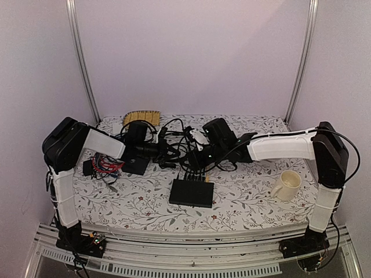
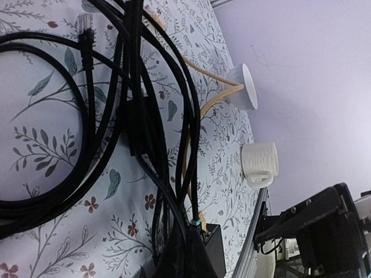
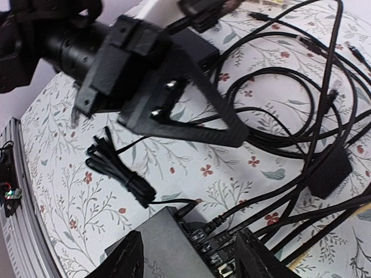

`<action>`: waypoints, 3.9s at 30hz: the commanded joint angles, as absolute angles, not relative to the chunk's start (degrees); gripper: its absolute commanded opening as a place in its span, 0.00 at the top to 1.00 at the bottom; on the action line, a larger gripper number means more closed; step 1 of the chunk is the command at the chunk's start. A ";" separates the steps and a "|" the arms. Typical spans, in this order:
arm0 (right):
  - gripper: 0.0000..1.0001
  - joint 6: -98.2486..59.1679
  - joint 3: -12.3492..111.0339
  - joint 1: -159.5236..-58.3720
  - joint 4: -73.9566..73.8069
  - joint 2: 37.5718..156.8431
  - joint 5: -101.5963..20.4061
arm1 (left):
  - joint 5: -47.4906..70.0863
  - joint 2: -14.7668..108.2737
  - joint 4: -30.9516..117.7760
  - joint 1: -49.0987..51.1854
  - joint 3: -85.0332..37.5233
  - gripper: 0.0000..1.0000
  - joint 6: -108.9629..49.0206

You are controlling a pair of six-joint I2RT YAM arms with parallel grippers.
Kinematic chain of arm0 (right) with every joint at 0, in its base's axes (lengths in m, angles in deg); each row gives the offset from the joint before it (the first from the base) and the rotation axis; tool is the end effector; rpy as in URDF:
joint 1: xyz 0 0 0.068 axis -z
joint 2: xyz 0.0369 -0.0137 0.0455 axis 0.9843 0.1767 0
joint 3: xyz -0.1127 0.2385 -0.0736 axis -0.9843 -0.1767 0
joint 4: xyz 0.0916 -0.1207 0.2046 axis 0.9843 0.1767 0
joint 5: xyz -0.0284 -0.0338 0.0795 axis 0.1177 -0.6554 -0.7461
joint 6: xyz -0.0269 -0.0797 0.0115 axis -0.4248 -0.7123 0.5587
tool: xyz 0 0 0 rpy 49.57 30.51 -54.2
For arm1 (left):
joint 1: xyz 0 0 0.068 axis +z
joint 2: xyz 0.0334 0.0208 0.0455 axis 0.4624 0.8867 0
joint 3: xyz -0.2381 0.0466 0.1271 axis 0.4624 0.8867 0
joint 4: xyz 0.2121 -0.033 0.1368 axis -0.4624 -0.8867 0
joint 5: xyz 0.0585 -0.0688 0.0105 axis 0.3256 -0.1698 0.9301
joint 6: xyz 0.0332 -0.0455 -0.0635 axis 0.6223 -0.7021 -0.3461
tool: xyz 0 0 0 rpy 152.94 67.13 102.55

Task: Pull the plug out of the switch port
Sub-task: Pass from the right arm to the left, then place the connector at the center of the board, then move the switch port to the center of the board.

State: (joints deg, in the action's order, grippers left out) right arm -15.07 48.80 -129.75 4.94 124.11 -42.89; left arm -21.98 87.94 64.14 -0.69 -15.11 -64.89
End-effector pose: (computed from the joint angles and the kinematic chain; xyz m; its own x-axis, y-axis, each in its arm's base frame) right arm 0.2795 0.3523 0.1951 -0.5576 -0.3632 -0.7464 -0.7460 0.6138 0.2586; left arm 0.3656 -0.2525 0.1313 -0.9284 -0.1177 -0.3525 0.2694 0.4403 -0.8565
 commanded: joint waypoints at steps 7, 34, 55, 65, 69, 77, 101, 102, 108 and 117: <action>0.44 -11.06 61.59 -126.70 14.15 131.53 -29.38 | -23.07 80.98 66.12 -0.25 -13.96 1.00 -61.19; 0.45 -14.73 87.55 -124.29 28.58 148.42 -26.93 | -23.09 80.68 59.05 -3.71 -20.53 1.00 -56.32; 0.43 -13.53 85.46 -123.17 28.65 148.72 -24.75 | -15.43 74.86 55.00 -4.19 -17.25 1.00 -55.46; 0.41 -11.86 74.42 -123.78 25.52 140.52 -25.35 | -5.25 70.34 51.07 -3.62 -9.70 1.00 -56.12; 0.39 -11.23 70.21 -125.49 25.17 136.86 -25.58 | -4.44 70.93 50.09 -3.57 -8.28 0.83 -56.20; 0.35 -5.63 58.75 -130.13 23.48 127.94 -25.30 | -4.51 71.54 50.75 -2.55 -7.73 0.49 -57.25; 0.36 0.11 65.40 -144.89 24.74 135.76 -24.57 | 0.03 58.44 43.59 2.10 -2.32 0.36 -61.51; 0.36 -0.10 66.45 -145.01 25.13 137.00 -24.53 | 0.09 57.78 43.55 2.35 -1.99 0.36 -61.61; 0.37 -1.31 70.67 -145.49 26.80 142.24 -24.61 | -1.25 55.03 43.95 3.25 -0.68 0.37 -61.82; 0.38 -2.63 72.89 -145.61 33.86 145.91 -21.65 | -3.30 54.01 45.24 3.57 0.67 0.38 -62.10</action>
